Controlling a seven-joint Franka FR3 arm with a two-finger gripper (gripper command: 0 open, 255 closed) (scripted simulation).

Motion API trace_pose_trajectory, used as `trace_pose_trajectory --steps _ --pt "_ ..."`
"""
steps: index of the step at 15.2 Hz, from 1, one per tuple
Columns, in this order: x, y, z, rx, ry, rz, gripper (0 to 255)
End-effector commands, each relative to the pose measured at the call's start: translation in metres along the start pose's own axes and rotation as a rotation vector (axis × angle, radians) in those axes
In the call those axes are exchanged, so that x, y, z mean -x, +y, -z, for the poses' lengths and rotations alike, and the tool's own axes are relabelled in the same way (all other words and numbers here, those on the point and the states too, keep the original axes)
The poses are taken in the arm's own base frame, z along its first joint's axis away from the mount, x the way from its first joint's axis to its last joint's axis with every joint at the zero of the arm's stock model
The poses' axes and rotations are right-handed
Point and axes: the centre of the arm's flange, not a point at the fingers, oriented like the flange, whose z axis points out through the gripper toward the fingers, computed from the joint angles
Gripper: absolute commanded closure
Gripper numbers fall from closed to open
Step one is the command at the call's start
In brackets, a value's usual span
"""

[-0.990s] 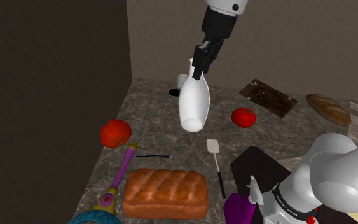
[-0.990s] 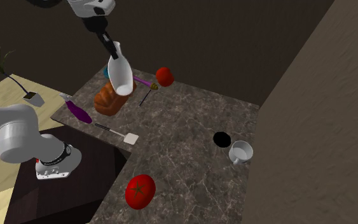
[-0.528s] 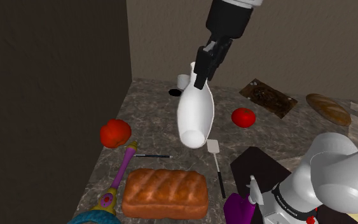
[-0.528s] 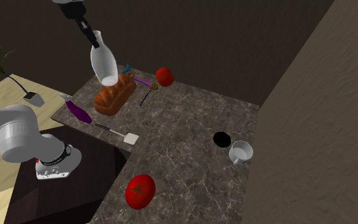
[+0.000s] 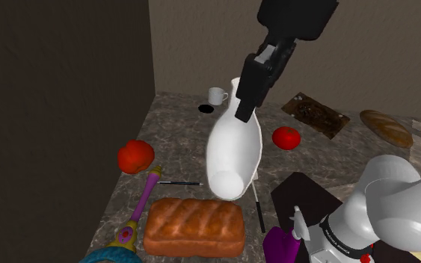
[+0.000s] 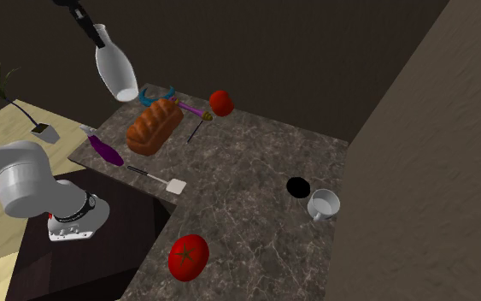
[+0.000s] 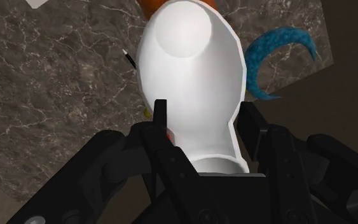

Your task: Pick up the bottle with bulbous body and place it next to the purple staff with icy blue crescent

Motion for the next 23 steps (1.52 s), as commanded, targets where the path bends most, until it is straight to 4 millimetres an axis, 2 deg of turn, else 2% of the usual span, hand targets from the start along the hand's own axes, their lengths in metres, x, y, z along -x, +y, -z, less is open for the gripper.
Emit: trace_pose_trajectory --steps 1,12,13,23 --pt "0.014 -0.023 0.008 0.0 0.0 -0.002 255" --pt "0.077 -0.145 0.055 0.0 0.0 -0.002 255" --pt "0.087 -0.164 0.062 0.0 0.0 -0.002 255" --pt "0.093 -0.164 0.01 0.0 0.0 -0.002 255"
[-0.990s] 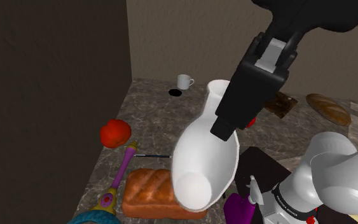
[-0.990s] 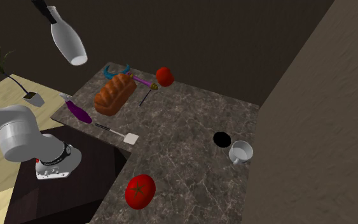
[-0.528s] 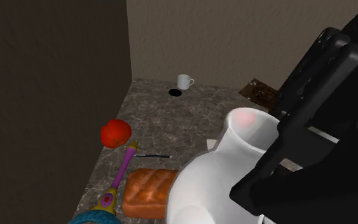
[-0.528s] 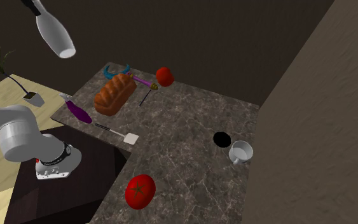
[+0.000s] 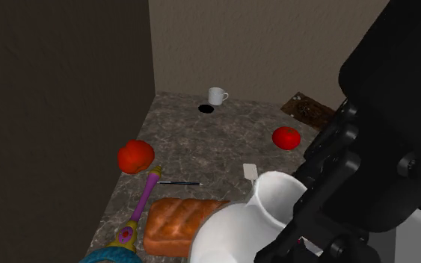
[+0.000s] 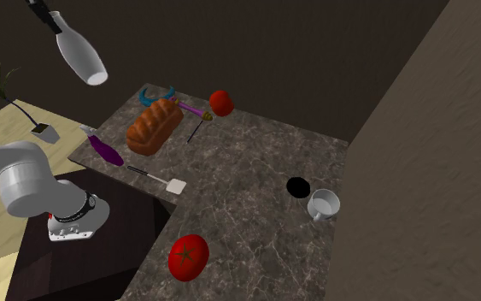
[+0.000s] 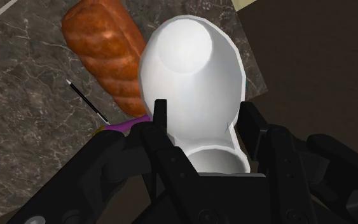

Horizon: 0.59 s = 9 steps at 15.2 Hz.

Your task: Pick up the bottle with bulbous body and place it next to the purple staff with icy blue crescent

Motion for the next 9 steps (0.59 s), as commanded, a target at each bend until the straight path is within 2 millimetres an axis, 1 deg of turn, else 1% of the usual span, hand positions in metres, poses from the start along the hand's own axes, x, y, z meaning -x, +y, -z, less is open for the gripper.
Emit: trace_pose_trajectory --steps 1,9 --pt "0.001 0.0 -0.01 -0.001 0.001 0.0 255" --pt "0.006 0.001 -0.052 -0.001 0.001 0.0 255"
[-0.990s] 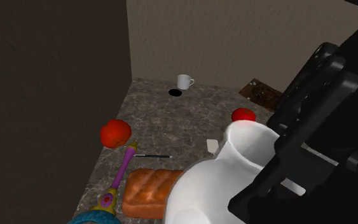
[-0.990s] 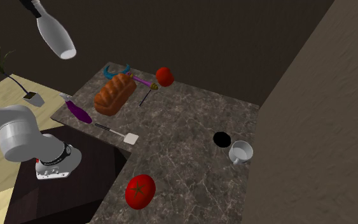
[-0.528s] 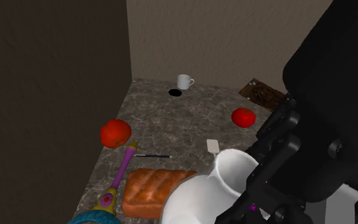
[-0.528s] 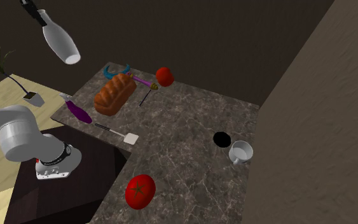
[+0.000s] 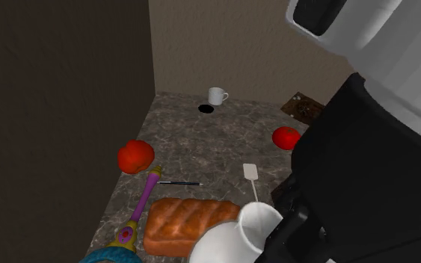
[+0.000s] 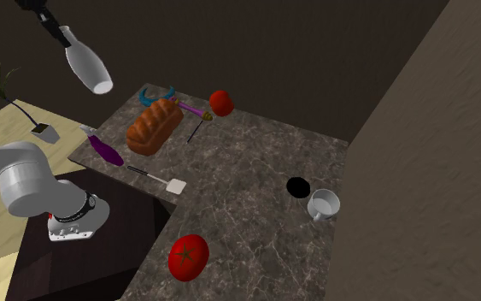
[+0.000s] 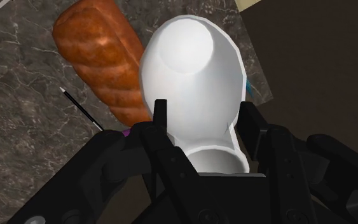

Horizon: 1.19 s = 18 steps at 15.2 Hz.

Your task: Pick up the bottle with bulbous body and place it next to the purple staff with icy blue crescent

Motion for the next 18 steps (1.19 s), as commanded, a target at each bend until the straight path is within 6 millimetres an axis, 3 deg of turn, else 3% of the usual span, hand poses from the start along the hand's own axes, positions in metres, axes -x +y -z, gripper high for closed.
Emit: trace_pose_trajectory --steps 1,18 --pt "0.001 0.001 -0.011 -0.001 0.001 0.0 255" --pt "0.012 0.001 -0.1 -0.001 0.001 0.0 255"
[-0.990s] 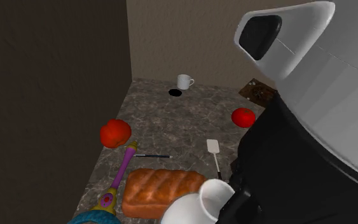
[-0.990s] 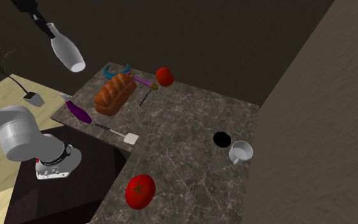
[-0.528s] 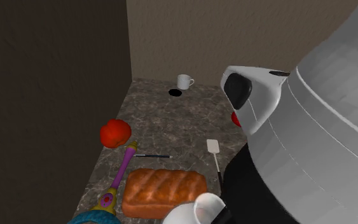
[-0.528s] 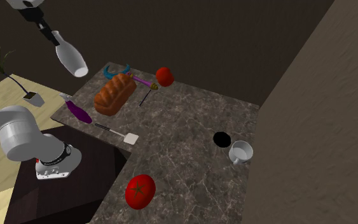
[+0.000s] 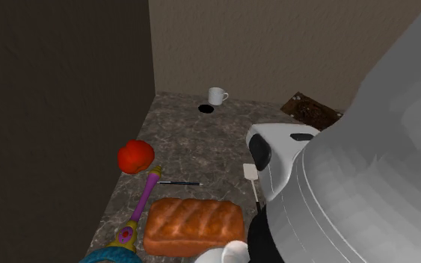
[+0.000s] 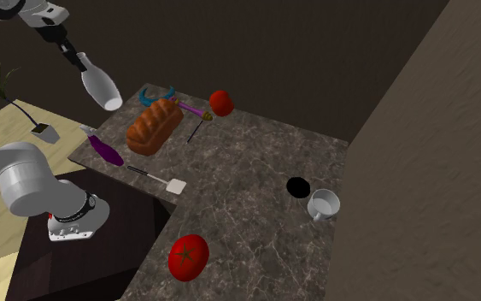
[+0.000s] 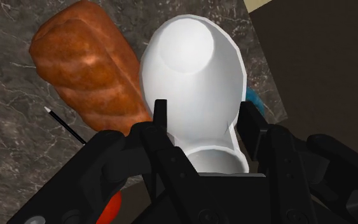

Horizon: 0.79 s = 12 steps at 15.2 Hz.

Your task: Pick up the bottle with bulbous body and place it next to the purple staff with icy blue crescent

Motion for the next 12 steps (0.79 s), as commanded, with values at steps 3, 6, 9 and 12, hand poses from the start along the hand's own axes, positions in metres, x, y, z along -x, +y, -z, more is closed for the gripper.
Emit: trace_pose_trajectory --steps 3,6,9,12 --pt "0.002 0.0 -0.021 -0.001 0.001 0.0 255" --pt "0.004 0.0 -0.036 -0.001 0.001 0.0 255" --pt "0.006 0.0 -0.052 -0.001 0.001 0.0 255" --pt "0.008 0.0 -0.068 -0.001 0.001 0.0 255"
